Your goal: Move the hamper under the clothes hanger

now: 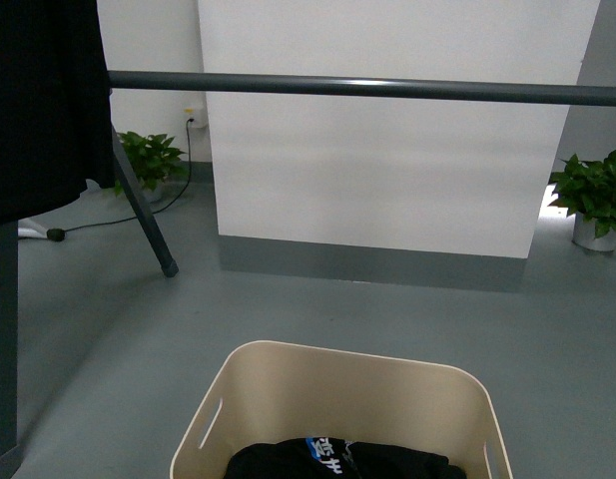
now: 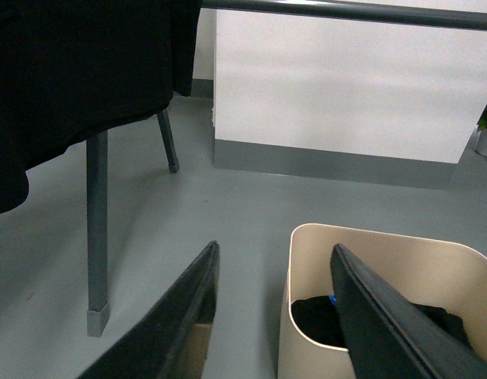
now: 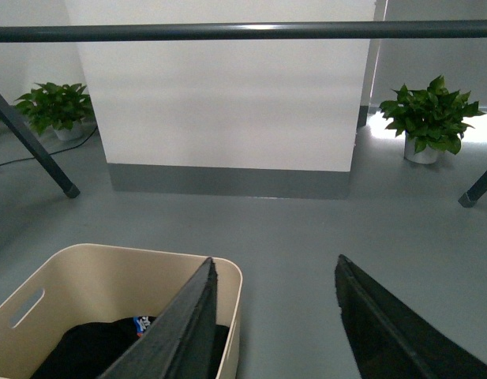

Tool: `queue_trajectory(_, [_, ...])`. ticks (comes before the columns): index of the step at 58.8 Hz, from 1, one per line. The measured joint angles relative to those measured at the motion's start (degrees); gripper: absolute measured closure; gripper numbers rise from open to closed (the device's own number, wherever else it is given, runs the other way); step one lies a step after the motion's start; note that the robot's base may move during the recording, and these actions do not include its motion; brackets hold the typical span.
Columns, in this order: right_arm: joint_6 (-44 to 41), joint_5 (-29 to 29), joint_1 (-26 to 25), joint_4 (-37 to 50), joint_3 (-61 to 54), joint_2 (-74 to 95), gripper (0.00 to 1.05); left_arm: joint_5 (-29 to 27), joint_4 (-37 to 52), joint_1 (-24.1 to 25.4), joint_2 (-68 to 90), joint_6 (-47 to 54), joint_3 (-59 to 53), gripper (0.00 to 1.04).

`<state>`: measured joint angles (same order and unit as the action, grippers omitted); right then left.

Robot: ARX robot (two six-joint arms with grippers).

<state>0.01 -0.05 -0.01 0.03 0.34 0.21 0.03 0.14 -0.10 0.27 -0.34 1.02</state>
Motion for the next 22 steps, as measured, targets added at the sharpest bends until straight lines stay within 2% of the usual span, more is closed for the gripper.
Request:
queue_trajectory(7, [0.0,0.0,0.0,0.0,0.0,0.0,0.29,0.0,0.0,0.0,0.0,0.0,0.0,0.29])
queue_trajectory(14, [0.0,0.0,0.0,0.0,0.0,0.0,0.07,0.0,0.0,0.0,0.0,0.0,0.0,0.06])
queue_trajectory(22, [0.0,0.0,0.0,0.0,0.0,0.0,0.08,0.0,0.0,0.0,0.0,0.0,0.0,0.07])
